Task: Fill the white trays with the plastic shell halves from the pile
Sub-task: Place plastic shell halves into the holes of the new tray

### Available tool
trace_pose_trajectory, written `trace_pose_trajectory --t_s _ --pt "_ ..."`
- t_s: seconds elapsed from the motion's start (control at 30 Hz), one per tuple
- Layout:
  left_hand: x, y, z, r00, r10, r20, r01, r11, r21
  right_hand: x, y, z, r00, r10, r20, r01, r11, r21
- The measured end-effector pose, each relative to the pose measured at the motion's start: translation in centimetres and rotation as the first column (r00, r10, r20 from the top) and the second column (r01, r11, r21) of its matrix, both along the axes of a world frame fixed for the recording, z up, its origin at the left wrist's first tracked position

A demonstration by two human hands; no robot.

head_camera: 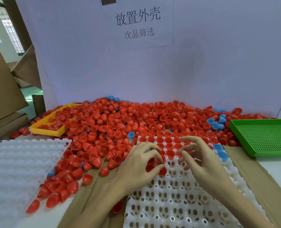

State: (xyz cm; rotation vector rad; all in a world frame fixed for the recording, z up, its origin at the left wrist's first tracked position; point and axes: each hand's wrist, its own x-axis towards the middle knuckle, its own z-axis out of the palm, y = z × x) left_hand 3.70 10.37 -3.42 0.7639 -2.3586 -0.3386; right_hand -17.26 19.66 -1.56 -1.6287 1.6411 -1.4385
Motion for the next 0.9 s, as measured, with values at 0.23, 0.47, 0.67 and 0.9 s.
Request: trace_pose_trajectory --t_s 0.23,0.47,0.67,0.9 --pt "0.1 -0.5 0.5 0.995 0.083 -0.055 -0.085 0.995 -0.05 0.0 0.0 0.1 1.0 0.003 -0.004 -0.003 1.0 0.014" --pt "4.4 -5.7 -0.4 0.841 0.541 0.022 -0.54 0.841 -0.04 0.1 0.0 0.2 1.0 0.008 0.003 -0.008 1.0 0.023" --pt "5.3 -7.1 -1.3 0.82 0.559 0.126 -0.562 0.827 -0.015 0.1 0.0 0.1 1.0 0.01 0.01 -0.011 1.0 0.028" --pt "4.6 -4.9 0.5 0.977 0.213 -0.004 -0.21 0.959 -0.189 0.0 0.1 0.4 0.995 0.036 0.088 -0.038 0.999 0.03"
